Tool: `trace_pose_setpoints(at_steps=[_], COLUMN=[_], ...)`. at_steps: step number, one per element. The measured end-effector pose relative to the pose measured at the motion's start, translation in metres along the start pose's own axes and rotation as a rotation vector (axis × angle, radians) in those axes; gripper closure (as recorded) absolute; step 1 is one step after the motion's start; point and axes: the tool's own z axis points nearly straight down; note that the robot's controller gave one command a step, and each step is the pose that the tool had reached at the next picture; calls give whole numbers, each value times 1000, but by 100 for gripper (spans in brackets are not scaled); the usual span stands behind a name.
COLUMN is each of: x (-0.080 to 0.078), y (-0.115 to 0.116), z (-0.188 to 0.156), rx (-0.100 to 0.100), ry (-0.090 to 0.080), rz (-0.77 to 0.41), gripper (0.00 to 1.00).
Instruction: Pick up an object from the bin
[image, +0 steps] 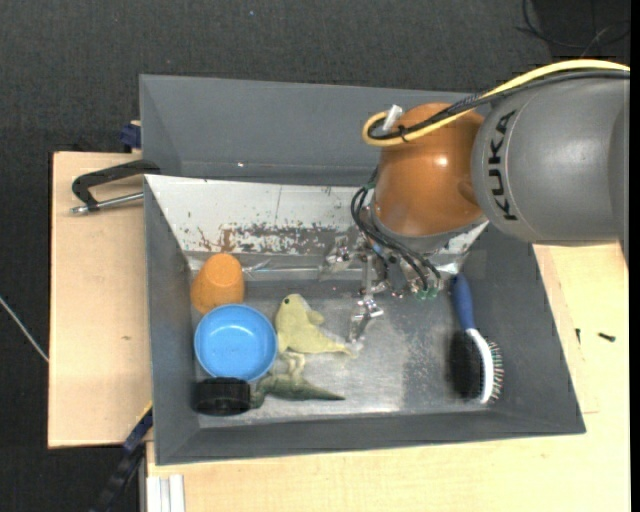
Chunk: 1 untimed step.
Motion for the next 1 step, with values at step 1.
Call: trace_pose_setpoints(at_steps=[1], x=[35], y=[74], z=[65], rx=[0], ry=[2], rz=[-50], gripper=[0])
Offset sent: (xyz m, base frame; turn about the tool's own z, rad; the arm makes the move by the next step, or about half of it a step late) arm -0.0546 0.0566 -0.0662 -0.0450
